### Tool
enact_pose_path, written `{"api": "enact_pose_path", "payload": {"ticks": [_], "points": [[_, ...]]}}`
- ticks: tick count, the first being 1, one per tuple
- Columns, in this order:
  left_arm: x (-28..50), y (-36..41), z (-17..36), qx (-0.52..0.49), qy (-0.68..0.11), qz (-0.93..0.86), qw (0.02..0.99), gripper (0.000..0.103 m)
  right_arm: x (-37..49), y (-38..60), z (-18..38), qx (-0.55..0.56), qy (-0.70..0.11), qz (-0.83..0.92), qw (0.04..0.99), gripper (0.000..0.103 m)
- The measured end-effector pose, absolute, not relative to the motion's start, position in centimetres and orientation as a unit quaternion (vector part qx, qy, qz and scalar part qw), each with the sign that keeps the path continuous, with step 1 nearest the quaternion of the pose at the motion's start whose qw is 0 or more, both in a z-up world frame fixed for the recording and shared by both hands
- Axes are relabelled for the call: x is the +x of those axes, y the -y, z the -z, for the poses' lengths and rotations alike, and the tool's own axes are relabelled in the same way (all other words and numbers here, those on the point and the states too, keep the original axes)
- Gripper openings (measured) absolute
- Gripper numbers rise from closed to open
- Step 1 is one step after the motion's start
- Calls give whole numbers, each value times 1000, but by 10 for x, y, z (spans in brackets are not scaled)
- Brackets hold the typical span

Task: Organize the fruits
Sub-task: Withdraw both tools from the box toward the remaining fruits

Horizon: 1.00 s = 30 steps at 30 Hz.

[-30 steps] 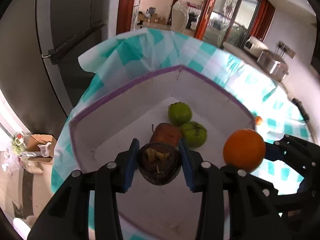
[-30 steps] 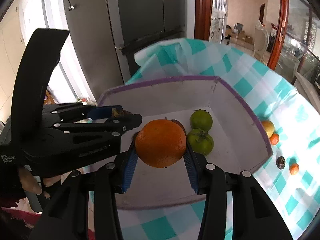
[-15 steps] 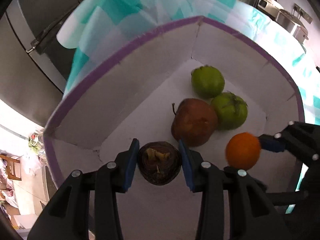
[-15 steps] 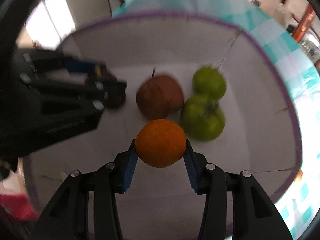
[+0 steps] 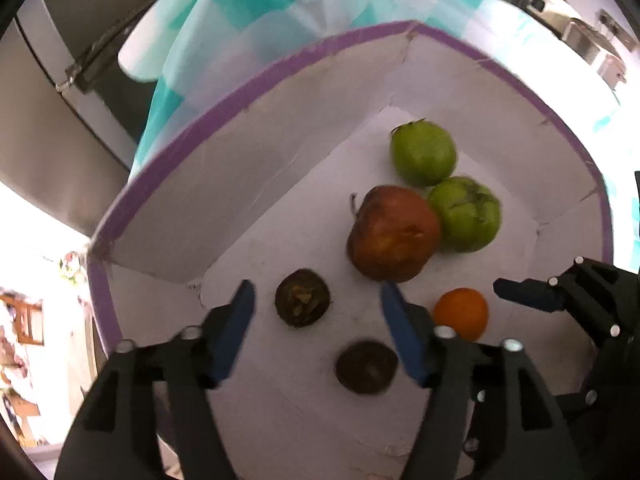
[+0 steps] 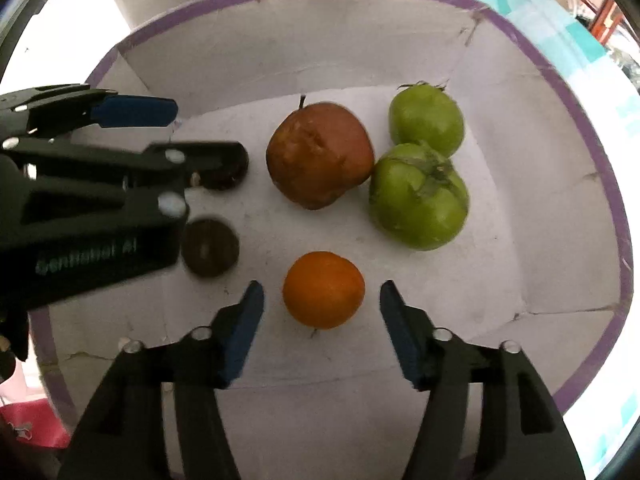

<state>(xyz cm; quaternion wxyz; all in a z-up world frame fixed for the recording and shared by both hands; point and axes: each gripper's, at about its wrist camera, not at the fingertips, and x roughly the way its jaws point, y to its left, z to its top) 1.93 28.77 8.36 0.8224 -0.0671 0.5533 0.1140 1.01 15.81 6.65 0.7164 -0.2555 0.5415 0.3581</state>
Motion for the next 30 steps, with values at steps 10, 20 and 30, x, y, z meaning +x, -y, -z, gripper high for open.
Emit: {"api": "enact_pose_path", "payload": {"ticks": [10, 20, 30], "points": [[-61, -255, -173, -46, -377, -171, 909, 101, -17, -90, -164, -147, -420, -330, 832, 80], [-125, -167, -200, 5, -340, -66, 938, 101, -83, 32, -172, -26, -406, -215, 888, 83], [-110, -46, -142, 100, -410, 92, 902, 101, -63, 128, -116, 17, -467, -122, 876, 83]]}}
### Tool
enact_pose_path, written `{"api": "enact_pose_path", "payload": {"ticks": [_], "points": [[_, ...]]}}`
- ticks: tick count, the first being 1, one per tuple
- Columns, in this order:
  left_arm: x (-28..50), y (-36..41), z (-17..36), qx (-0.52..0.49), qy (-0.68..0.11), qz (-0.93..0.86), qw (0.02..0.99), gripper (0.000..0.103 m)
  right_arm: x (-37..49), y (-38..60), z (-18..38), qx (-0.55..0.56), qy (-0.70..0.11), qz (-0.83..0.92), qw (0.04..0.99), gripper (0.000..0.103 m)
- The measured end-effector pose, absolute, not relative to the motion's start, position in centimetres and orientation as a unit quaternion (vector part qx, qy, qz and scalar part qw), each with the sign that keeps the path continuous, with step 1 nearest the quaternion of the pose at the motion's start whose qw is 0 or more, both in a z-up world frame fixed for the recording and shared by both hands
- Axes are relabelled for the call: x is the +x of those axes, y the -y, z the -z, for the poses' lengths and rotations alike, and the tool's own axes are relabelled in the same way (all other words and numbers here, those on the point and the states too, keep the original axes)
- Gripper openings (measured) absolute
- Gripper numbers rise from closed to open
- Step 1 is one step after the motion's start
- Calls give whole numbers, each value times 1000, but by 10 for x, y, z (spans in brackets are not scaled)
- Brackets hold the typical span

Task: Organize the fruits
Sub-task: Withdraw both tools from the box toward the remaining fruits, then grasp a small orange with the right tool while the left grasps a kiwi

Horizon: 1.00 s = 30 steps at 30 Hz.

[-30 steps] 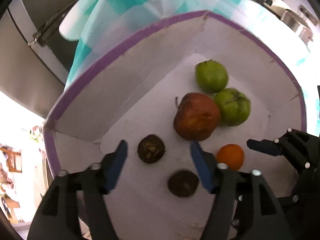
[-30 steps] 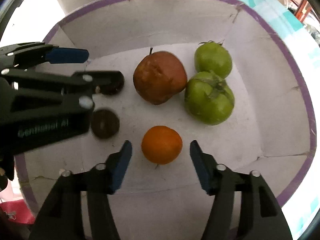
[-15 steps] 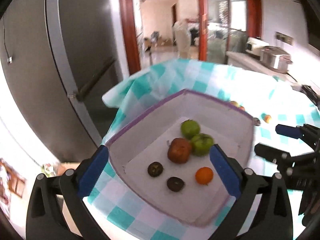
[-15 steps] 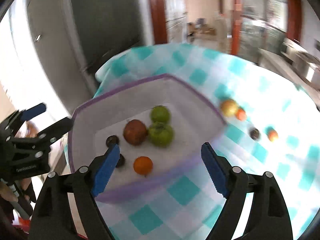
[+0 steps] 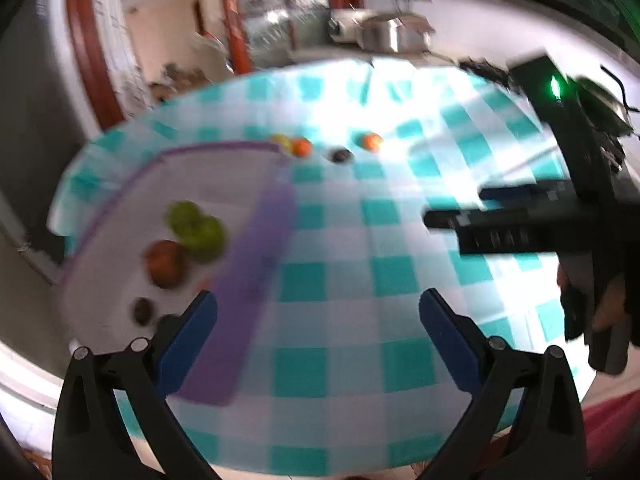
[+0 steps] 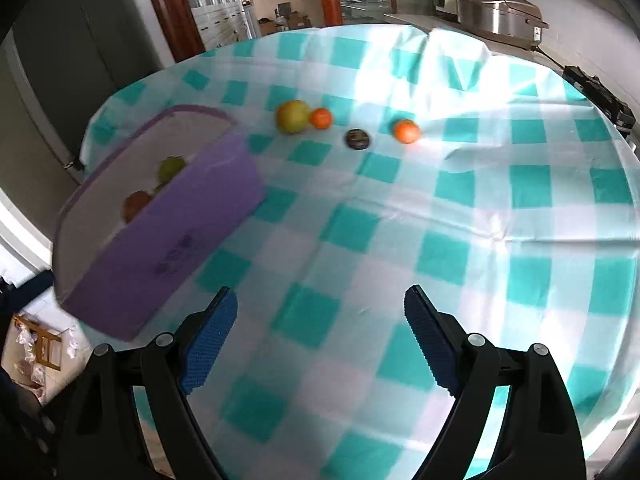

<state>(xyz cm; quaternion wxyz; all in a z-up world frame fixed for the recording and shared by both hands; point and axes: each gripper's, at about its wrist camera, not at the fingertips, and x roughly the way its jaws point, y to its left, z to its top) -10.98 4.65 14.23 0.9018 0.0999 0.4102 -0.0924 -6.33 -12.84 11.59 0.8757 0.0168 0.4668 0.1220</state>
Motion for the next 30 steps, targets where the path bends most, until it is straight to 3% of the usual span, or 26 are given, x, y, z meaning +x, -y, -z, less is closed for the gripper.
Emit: {"api": "enact_pose_path", "payload": {"ticks": [14, 23, 28, 30], "points": [[-6, 23, -32, 124, -548, 92, 822, 101, 125, 193, -60, 12, -468, -104, 877, 83], [2, 18, -8, 118, -568, 76, 811, 101, 224, 177, -19, -10, -458, -112, 882, 73], [19, 29, -10, 118, -560, 80, 816, 101, 245, 165, -4, -50, -459, -114, 880, 63], [31, 36, -10, 117, -554, 84, 820, 101, 244, 165, -2, -64, -454, -115, 881, 43]]}}
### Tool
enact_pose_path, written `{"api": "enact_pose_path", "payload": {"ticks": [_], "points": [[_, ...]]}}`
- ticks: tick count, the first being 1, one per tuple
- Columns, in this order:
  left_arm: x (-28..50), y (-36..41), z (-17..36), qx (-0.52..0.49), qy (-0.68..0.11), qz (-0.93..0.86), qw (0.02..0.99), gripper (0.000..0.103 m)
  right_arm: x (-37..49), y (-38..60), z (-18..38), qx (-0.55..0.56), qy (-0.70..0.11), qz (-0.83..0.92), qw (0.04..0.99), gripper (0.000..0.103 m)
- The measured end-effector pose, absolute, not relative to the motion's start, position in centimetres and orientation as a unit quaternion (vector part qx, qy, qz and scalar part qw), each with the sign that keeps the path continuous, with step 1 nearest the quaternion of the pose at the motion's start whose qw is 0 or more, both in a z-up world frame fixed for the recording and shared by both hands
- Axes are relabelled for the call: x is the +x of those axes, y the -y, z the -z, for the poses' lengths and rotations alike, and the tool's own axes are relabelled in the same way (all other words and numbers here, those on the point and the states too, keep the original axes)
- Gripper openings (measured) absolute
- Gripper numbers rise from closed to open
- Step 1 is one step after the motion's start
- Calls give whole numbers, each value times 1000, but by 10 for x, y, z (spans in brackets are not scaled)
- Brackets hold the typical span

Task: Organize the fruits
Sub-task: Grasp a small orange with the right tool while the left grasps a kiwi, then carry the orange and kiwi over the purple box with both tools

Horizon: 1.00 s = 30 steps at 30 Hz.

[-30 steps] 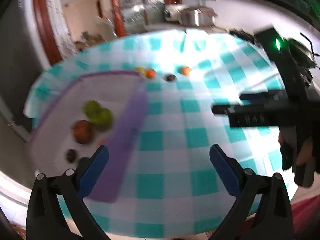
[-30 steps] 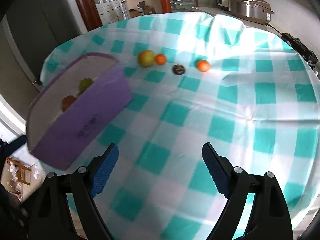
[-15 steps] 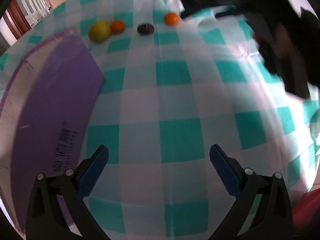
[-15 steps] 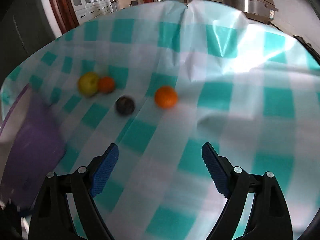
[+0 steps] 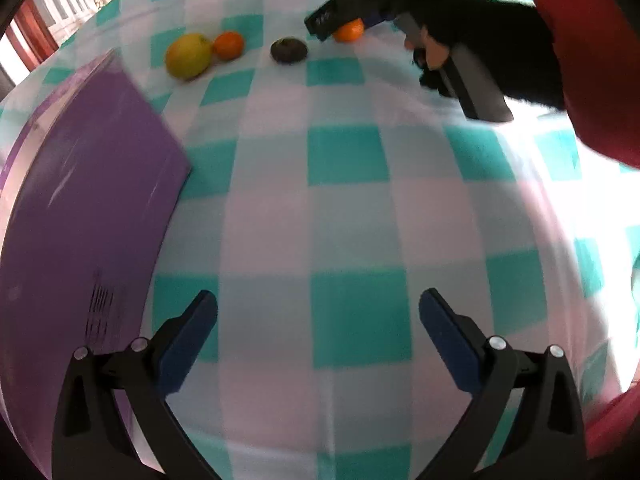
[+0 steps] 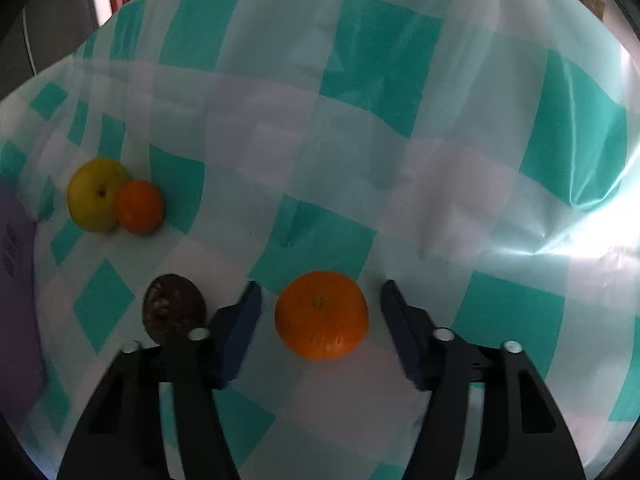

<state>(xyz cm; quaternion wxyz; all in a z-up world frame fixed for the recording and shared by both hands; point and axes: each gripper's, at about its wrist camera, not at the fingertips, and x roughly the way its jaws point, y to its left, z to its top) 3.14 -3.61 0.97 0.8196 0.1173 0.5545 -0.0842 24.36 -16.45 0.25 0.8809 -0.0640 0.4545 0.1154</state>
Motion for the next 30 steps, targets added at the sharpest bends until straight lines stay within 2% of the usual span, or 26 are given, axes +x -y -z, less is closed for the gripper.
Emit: {"api": "enact_pose_path", "payload": {"ticks": [4, 12, 17, 21, 23, 25, 30], "points": [[69, 49, -6, 108, -545, 90, 827, 101, 226, 177, -4, -74, -447, -127, 882, 41], [175, 57, 4, 78, -510, 60, 854, 101, 154, 240, -37, -16, -418, -112, 901, 41], [236, 57, 13, 51, -495, 39, 866, 96, 124, 258, -39, 7, -427, -113, 897, 41], [267, 54, 17, 37, -492, 32, 869, 81, 113, 259, -34, 16, -428, -116, 896, 41], [272, 53, 13, 37, -487, 34, 872, 67, 111, 258, -35, 17, -426, -117, 897, 41], [268, 52, 8, 36, -483, 43, 874, 42, 110, 258, -35, 19, -425, -117, 897, 41], [241, 47, 0, 24, -492, 58, 868, 41, 110, 255, -36, 22, -427, -115, 897, 41]]}}
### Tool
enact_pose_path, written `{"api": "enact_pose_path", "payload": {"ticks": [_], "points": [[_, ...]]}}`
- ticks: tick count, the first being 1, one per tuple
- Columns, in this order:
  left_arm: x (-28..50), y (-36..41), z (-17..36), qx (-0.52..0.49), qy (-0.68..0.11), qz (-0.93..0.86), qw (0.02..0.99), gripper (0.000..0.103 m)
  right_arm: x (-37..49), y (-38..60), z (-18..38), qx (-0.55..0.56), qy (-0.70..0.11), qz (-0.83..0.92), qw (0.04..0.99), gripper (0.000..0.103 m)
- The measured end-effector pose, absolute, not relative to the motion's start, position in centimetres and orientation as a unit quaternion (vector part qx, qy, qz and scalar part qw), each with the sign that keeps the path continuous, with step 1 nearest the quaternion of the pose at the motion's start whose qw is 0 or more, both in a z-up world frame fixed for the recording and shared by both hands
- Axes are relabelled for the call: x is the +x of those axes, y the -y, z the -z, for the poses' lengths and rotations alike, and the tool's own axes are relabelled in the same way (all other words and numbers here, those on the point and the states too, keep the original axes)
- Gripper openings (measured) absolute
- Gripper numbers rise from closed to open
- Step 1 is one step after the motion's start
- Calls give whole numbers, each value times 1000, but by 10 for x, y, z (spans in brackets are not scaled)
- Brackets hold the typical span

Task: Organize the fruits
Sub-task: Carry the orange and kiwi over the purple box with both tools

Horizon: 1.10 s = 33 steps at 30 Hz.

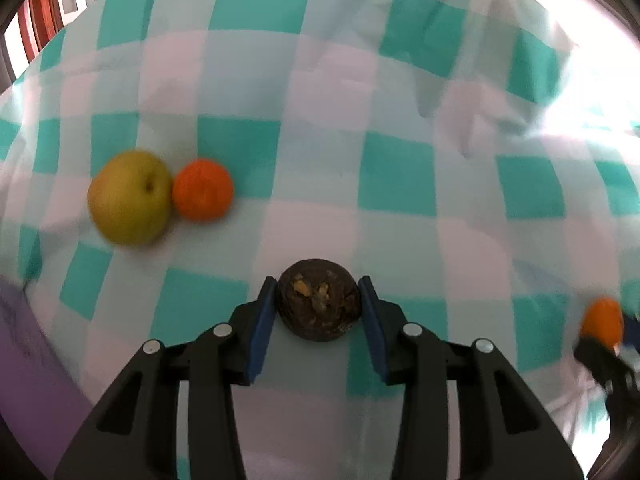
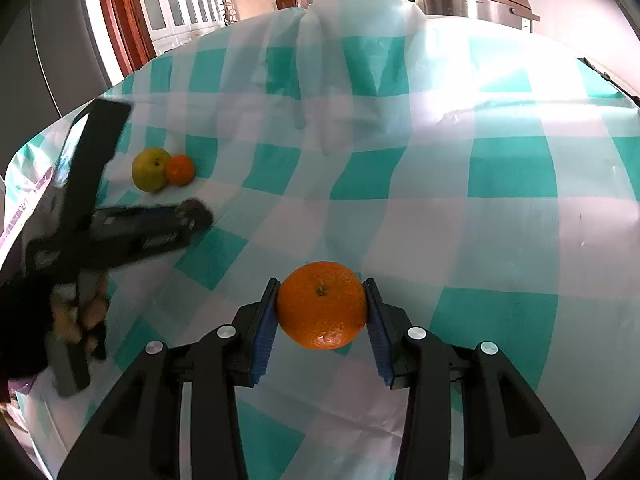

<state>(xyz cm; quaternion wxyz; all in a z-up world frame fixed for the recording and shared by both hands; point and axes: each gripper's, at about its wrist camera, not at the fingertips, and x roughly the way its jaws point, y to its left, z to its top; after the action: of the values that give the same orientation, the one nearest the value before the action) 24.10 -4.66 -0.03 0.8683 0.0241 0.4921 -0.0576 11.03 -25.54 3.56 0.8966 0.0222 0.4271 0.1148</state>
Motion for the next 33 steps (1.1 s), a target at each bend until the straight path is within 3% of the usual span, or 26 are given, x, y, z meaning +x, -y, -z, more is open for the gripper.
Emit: {"api": "enact_pose_path", "payload": {"ticks": [16, 24, 33], "points": [[63, 58, -24, 48, -509, 110, 852, 41, 61, 229, -28, 19, -465, -122, 876, 41], [-9, 16, -38, 51, -494, 111, 861, 41, 6, 202, -48, 40, -472, -122, 872, 41], [-93, -42, -95, 39, -454, 87, 886, 41, -81, 168, -82, 64, -472, -129, 870, 41]]}}
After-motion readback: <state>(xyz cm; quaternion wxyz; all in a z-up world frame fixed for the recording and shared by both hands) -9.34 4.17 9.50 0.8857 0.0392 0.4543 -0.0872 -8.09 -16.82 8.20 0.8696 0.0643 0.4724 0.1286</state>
